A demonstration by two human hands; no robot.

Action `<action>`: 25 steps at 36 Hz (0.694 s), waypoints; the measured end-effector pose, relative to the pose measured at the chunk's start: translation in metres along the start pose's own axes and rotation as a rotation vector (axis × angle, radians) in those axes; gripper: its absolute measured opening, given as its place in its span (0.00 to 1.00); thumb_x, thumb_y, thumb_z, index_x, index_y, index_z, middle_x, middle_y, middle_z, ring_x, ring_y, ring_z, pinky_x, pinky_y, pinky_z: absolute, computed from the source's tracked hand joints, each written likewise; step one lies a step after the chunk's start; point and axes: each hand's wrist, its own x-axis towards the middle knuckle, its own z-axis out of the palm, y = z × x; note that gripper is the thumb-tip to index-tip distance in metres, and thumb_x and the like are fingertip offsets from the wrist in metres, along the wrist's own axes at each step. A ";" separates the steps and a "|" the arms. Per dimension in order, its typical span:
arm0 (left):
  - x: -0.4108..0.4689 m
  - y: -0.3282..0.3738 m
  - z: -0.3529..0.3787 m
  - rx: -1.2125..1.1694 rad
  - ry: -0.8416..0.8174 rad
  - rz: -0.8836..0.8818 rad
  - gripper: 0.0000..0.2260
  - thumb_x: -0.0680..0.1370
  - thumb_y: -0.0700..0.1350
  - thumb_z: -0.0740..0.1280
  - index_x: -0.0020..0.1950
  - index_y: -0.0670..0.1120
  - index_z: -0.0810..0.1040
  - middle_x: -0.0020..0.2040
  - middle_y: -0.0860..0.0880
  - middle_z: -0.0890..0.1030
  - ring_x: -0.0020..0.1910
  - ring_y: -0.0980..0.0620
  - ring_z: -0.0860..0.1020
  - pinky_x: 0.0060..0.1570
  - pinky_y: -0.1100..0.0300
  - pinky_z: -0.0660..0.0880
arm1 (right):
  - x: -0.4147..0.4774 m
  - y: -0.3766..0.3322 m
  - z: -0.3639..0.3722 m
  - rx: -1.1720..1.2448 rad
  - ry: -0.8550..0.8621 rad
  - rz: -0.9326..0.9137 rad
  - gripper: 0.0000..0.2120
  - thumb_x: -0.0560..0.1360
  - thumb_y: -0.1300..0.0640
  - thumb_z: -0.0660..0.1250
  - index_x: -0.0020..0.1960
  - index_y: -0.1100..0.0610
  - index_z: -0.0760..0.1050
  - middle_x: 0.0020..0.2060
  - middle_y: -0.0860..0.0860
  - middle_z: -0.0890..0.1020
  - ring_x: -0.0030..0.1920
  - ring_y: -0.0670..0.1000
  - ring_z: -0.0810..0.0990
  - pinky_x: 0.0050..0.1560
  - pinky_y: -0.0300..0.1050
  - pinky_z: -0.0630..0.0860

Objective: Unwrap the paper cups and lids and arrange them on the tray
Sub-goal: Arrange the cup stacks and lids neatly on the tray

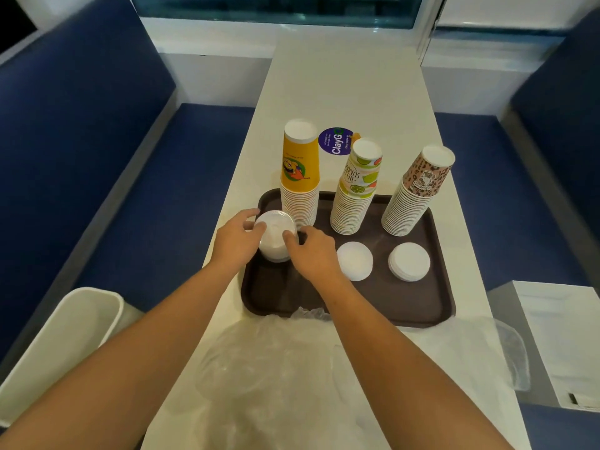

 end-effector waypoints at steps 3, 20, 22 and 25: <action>0.001 -0.004 0.003 0.024 -0.024 0.022 0.18 0.84 0.51 0.67 0.74 0.52 0.75 0.70 0.47 0.79 0.66 0.44 0.79 0.63 0.51 0.77 | 0.003 0.000 0.002 -0.003 -0.009 0.003 0.23 0.82 0.43 0.63 0.70 0.57 0.75 0.63 0.55 0.82 0.59 0.54 0.81 0.59 0.48 0.78; -0.011 -0.005 0.010 0.084 -0.050 0.035 0.17 0.83 0.52 0.69 0.71 0.53 0.76 0.68 0.49 0.81 0.63 0.46 0.80 0.64 0.50 0.77 | -0.008 0.011 -0.001 -0.013 0.030 0.024 0.19 0.82 0.48 0.65 0.69 0.56 0.77 0.60 0.54 0.83 0.54 0.53 0.83 0.59 0.48 0.81; -0.013 -0.004 0.011 0.083 -0.055 0.038 0.17 0.83 0.51 0.69 0.71 0.53 0.76 0.68 0.49 0.81 0.63 0.46 0.80 0.64 0.50 0.77 | -0.010 0.013 -0.001 -0.009 0.027 0.038 0.19 0.82 0.47 0.65 0.69 0.55 0.76 0.60 0.53 0.83 0.53 0.53 0.84 0.60 0.50 0.82; -0.017 -0.004 0.013 0.070 -0.064 0.048 0.17 0.82 0.51 0.69 0.71 0.53 0.76 0.68 0.49 0.81 0.63 0.46 0.80 0.65 0.50 0.77 | -0.013 0.015 -0.003 -0.011 0.036 0.048 0.19 0.82 0.47 0.66 0.68 0.55 0.77 0.60 0.53 0.83 0.50 0.53 0.84 0.58 0.52 0.83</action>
